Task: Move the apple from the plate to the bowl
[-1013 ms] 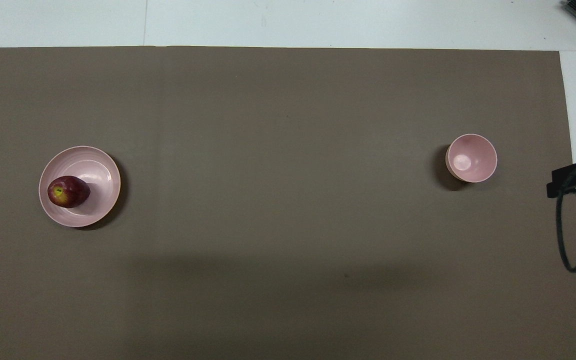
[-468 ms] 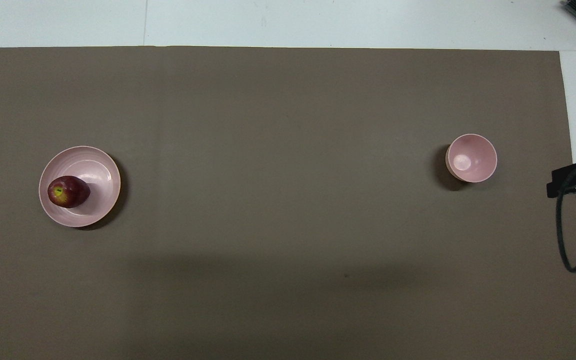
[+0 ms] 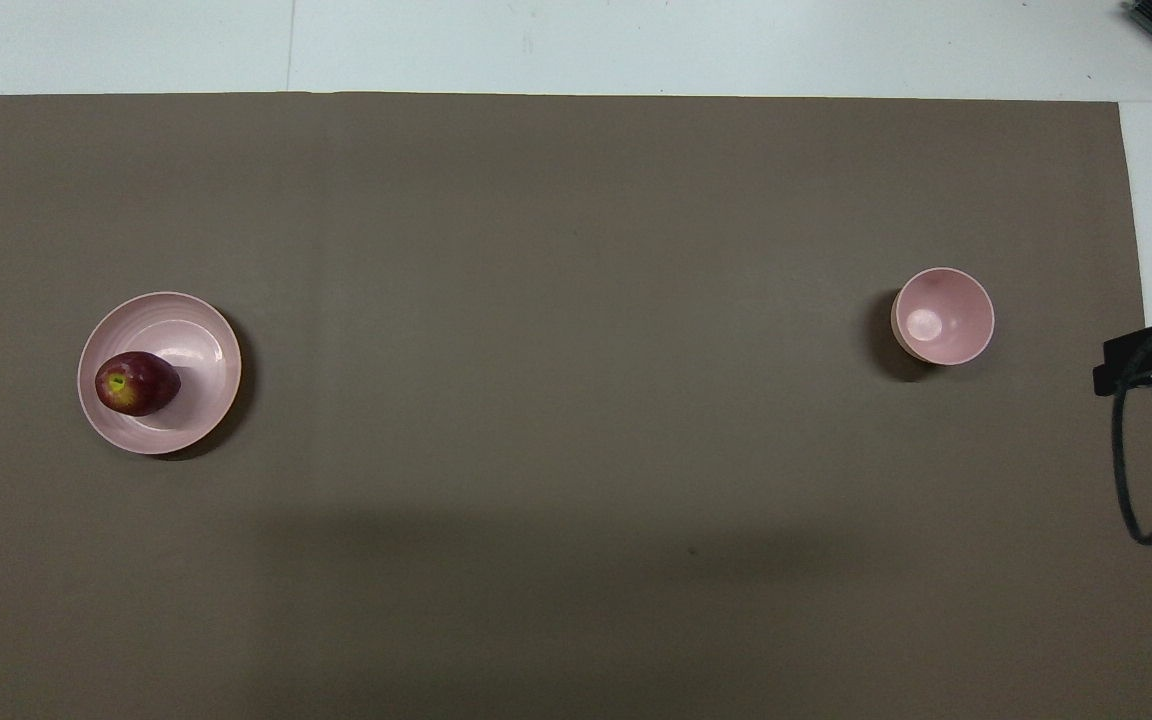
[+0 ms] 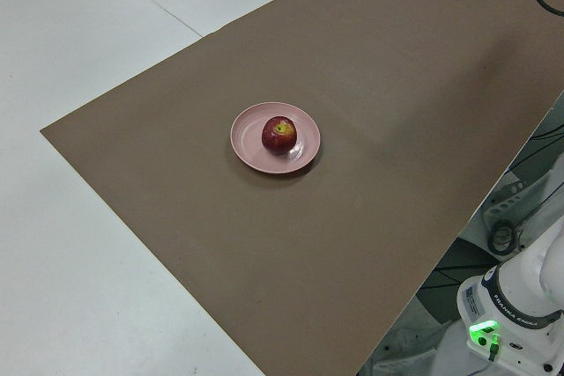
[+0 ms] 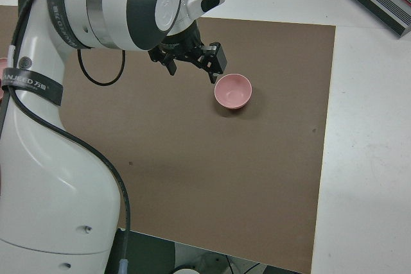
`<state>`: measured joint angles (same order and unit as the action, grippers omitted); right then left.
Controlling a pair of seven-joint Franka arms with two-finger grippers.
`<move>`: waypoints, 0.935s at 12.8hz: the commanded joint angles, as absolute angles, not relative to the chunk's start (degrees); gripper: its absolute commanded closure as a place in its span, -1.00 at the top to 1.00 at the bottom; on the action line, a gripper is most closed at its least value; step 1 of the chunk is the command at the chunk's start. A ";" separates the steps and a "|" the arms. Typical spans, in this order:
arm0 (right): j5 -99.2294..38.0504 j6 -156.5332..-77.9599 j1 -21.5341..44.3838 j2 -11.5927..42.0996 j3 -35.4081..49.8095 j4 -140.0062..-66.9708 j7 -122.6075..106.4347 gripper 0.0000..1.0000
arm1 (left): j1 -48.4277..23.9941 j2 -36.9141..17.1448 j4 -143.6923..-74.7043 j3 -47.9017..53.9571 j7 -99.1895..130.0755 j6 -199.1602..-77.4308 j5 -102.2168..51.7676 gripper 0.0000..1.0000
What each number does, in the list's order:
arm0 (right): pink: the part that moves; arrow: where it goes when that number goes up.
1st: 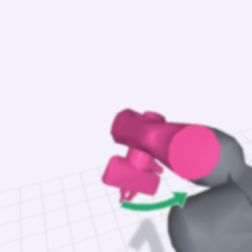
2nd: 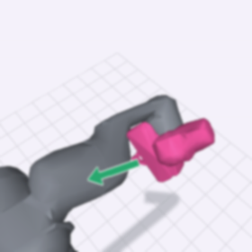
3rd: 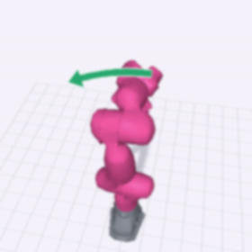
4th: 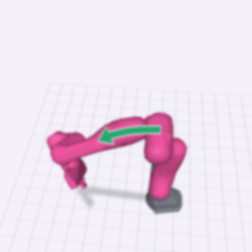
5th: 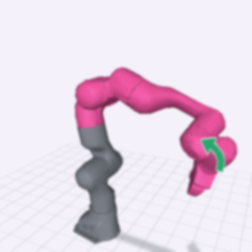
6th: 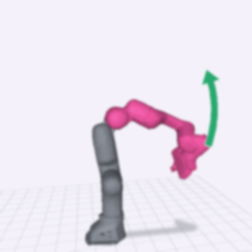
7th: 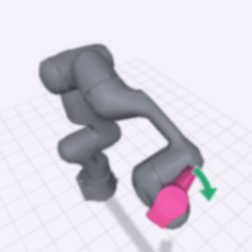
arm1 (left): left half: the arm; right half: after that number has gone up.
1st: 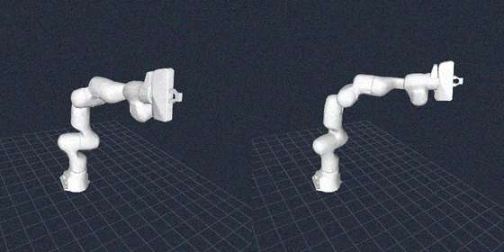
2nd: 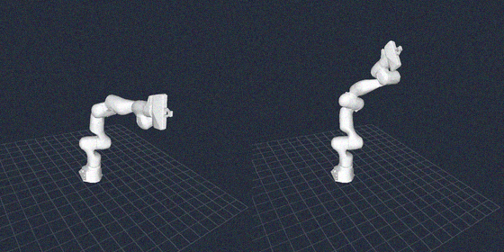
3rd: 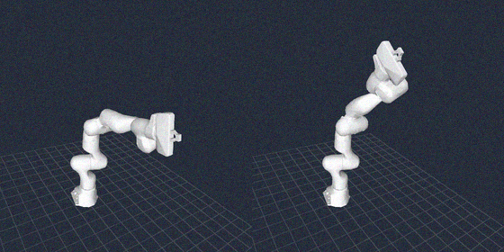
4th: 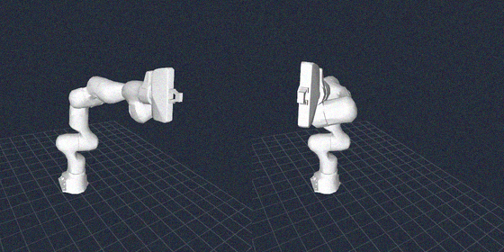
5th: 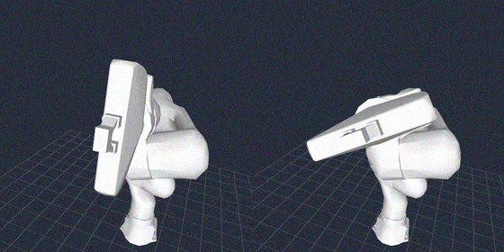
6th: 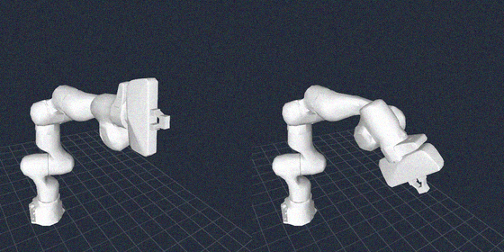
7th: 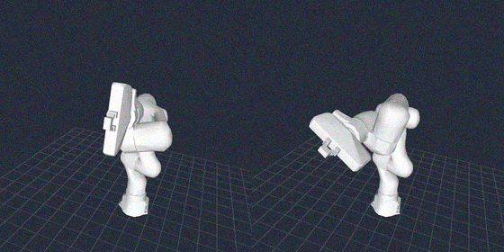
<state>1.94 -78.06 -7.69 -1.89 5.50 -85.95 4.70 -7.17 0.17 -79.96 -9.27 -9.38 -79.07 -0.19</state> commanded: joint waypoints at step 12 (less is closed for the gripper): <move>0.79 -78.05 -8.26 -2.81 5.62 -86.66 4.48 1.00 | -7.12 1.67 -81.74 -9.05 -8.96 -79.63 -0.44 1.00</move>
<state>1.94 -78.06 -7.69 -1.89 5.50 -85.95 4.70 -7.17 0.18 -79.96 -9.26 -9.38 -79.03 -0.19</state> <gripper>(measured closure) 0.000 0.000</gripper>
